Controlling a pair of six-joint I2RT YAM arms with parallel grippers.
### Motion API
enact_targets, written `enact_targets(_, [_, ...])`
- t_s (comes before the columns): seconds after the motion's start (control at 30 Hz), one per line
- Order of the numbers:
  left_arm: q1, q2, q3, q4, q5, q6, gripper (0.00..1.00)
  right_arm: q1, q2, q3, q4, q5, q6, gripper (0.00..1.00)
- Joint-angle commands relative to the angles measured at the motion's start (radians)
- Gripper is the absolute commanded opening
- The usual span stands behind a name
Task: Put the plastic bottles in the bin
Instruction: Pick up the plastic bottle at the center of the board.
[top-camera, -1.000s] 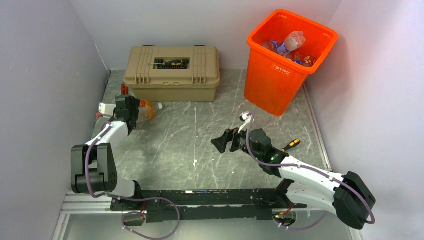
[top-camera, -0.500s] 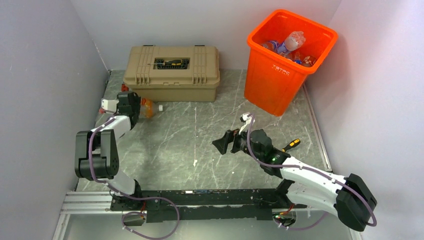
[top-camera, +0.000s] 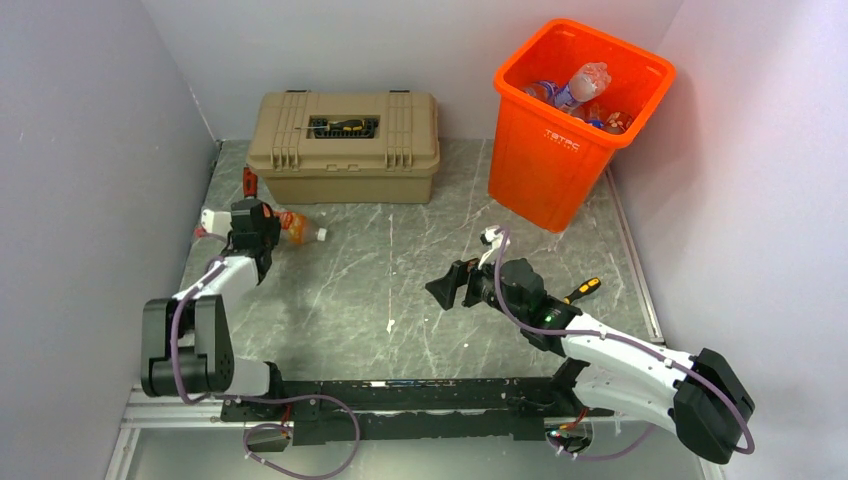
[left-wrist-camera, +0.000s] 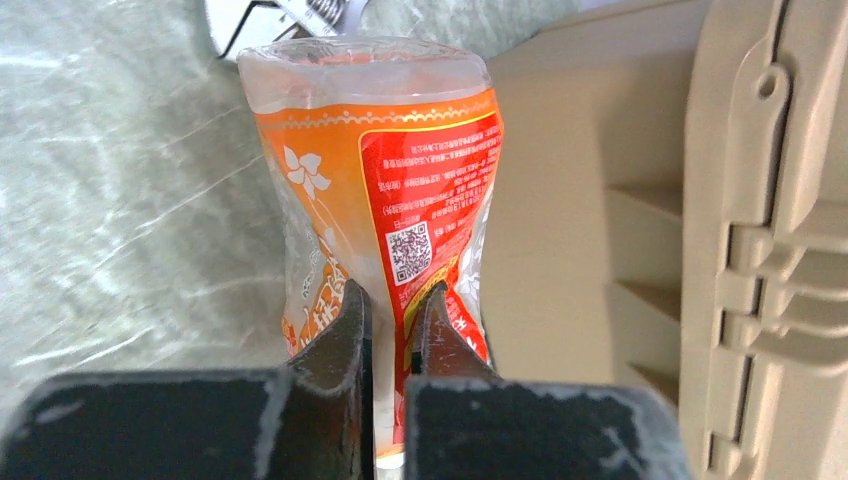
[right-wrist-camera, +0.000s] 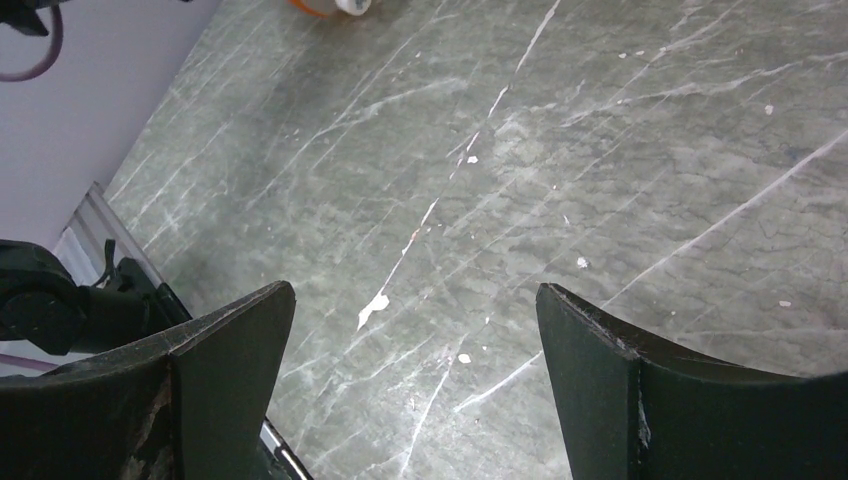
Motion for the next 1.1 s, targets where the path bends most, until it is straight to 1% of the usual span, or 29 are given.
enact_targets(0.0, [-0.003, -0.103, -0.05, -0.131, 0.036, 0.079, 0.0, 0.004, -0.009, 0.049, 0.017, 0.003, 0.007, 0.95])
enact_targets(0.1, [-0.002, -0.196, -0.069, -0.16, 0.061, 0.112, 0.0, 0.004, -0.007, 0.052, 0.019, -0.024, 0.019, 0.95])
enact_targets(0.23, [-0.004, -0.337, -0.099, -0.189, 0.175, 0.154, 0.0, 0.006, -0.002, 0.05, 0.031, -0.053, 0.032, 0.95])
enact_targets(0.33, [-0.003, -0.429, -0.107, -0.2, 0.267, 0.184, 0.0, 0.006, 0.022, 0.058, 0.055, -0.124, 0.053, 0.97])
enact_targets(0.4, [-0.003, -0.486, -0.106, -0.203, 0.327, 0.202, 0.0, 0.006, 0.056, 0.084, 0.067, -0.198, 0.073, 0.99])
enact_targets(0.47, [-0.004, -0.545, -0.099, -0.21, 0.377, 0.21, 0.0, 0.006, 0.092, 0.109, 0.088, -0.278, 0.097, 1.0])
enact_targets(0.53, [-0.004, -0.591, -0.092, -0.206, 0.465, 0.204, 0.0, 0.008, 0.115, 0.124, 0.13, -0.339, 0.122, 1.0])
enact_targets(0.6, [-0.01, -0.623, -0.09, -0.192, 0.546, 0.183, 0.0, 0.016, 0.132, 0.146, 0.169, -0.368, 0.13, 1.0])
enact_targets(0.67, [-0.028, -0.648, -0.099, -0.152, 0.602, 0.152, 0.0, 0.034, 0.166, 0.2, 0.165, -0.372, 0.119, 1.0])
enact_targets(0.8, [-0.095, -0.689, -0.12, -0.071, 0.662, 0.121, 0.0, 0.084, 0.292, 0.337, 0.127, -0.377, 0.099, 1.0])
enact_targets(0.93, [-0.122, -0.715, -0.107, -0.041, 0.72, 0.146, 0.0, 0.114, 0.396, 0.461, 0.053, -0.338, 0.069, 1.0])
enact_targets(1.07, [-0.124, -0.762, -0.1, -0.049, 0.745, 0.171, 0.0, 0.149, 0.461, 0.535, 0.003, -0.28, 0.049, 1.0])
